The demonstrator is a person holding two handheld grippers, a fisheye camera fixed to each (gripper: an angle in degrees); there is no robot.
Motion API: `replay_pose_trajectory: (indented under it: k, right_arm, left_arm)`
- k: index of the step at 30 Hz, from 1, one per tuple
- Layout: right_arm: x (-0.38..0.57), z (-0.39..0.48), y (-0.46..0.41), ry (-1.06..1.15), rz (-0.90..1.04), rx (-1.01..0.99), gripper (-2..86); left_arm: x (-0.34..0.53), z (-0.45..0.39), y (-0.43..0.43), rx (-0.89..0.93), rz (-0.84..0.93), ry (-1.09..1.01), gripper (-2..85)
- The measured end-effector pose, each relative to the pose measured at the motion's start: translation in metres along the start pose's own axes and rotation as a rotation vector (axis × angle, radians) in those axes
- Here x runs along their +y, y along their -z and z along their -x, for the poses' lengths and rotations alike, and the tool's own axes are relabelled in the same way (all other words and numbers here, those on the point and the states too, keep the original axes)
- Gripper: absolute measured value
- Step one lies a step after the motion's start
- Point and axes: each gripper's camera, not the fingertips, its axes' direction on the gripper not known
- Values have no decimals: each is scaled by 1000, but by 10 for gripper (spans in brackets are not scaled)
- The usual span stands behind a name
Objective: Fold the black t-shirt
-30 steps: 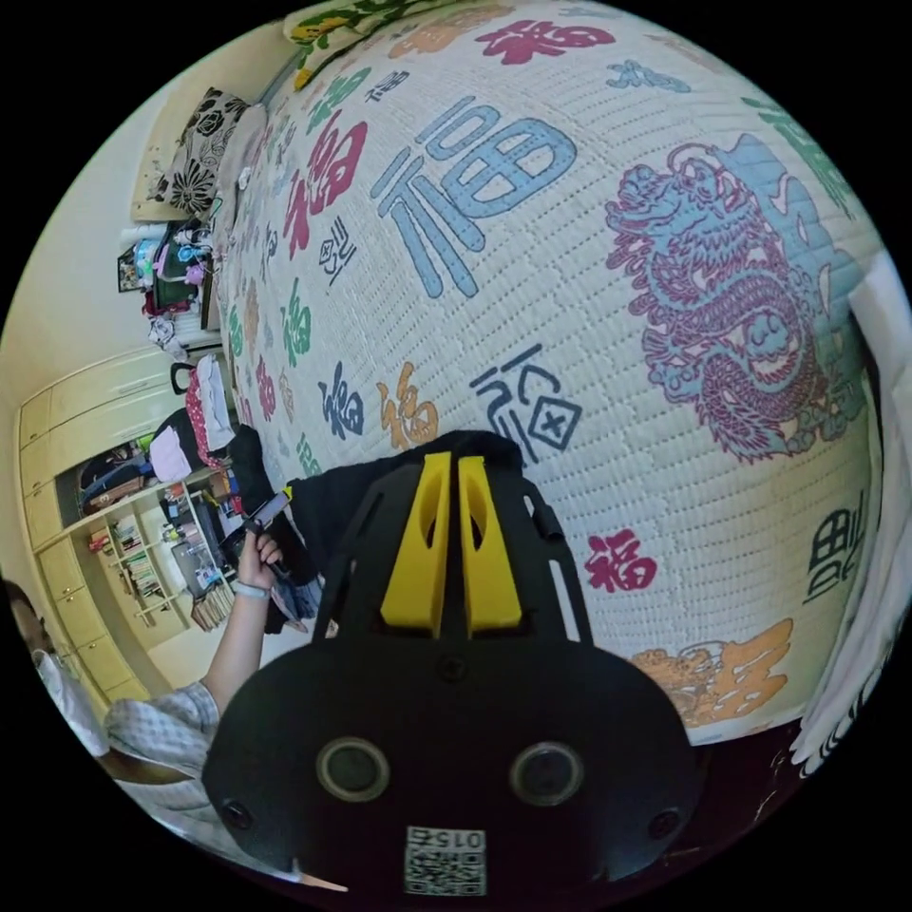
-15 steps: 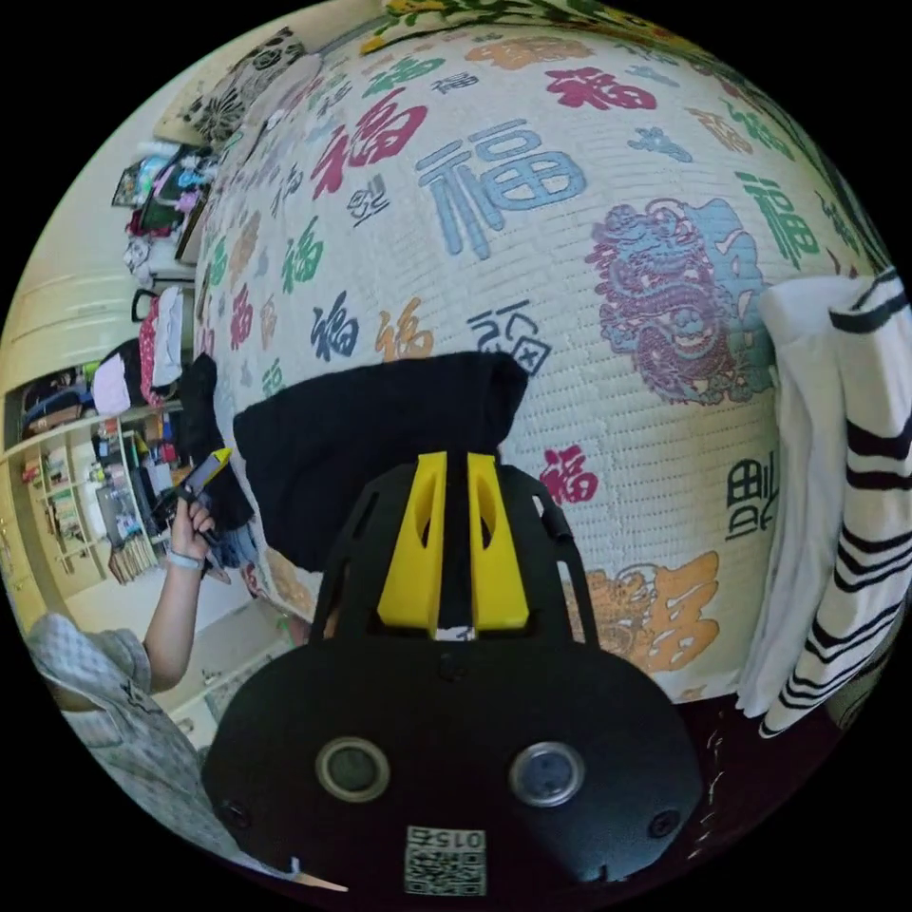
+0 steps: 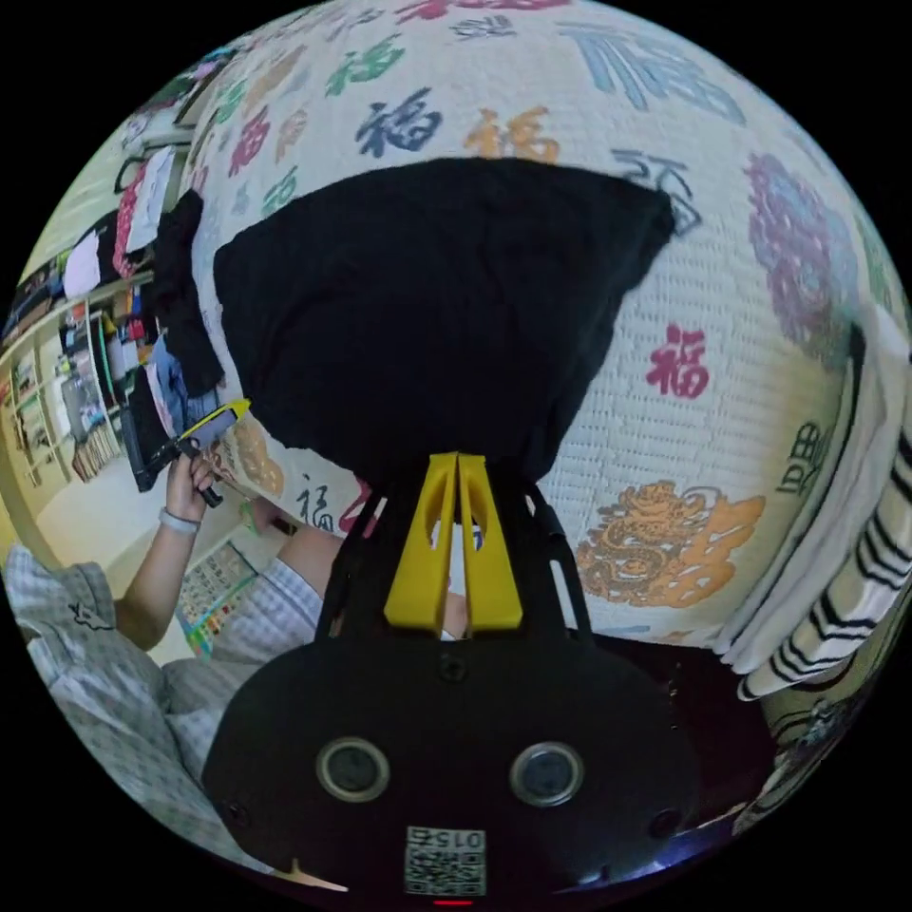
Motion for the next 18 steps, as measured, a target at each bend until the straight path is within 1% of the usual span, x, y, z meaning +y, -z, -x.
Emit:
replay_pose_trajectory:
  k: [3, 5, 7, 10, 13, 15, 17, 18]
  right_arm:
    - [-29, 59, 28, 187, -40, 70, 73]
    - [-55, 101, 36, 302, -71, 99, 84]
    - [-92, 158, 37, 438, -104, 116, 87]
    - [-133, 226, 24, 575, -62, 94, 91]
    - [-160, 279, 0, 648, -11, 234, 98]
    - [-172, 300, -16, 662, 39, 282, 97]
    - [-179, 314, -34, 671, 104, 347, 86]
    - [-182, 319, -46, 670, 159, 397, 67]
  left_arm:
    - [27, 7, 7, -7, -66, 74, 83]
    - [40, 9, 4, -1, -78, 107, 88]
    - [53, 8, -2, 35, -126, 123, 91]
    - [56, 3, -15, 64, -177, 140, 96]
    - [53, -4, -32, 112, -194, 140, 95]
    - [52, -11, -41, 125, -182, 123, 87]
    - [54, -18, -47, 110, -174, 115, 75]
    - [56, -22, -51, 114, -174, 113, 57]
